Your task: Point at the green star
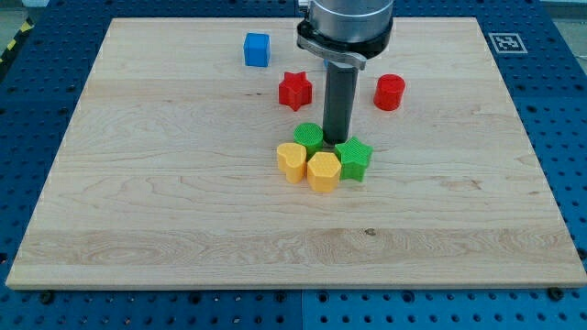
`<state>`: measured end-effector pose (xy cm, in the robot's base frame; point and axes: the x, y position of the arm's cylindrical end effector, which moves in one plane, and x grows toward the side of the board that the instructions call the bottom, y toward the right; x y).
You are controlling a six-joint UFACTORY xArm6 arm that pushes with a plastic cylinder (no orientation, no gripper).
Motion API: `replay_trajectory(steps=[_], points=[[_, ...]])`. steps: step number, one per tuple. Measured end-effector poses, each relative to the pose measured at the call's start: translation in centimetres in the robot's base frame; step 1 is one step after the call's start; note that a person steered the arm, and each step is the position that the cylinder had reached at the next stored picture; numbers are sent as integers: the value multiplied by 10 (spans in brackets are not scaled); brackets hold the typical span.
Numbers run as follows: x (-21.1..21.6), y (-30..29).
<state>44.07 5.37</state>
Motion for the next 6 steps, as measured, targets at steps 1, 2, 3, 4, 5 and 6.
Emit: replay_trajectory(steps=[1,2,3,4,5,6], points=[[0,38],[0,76],[11,82],[18,67],[18,55],[20,40]])
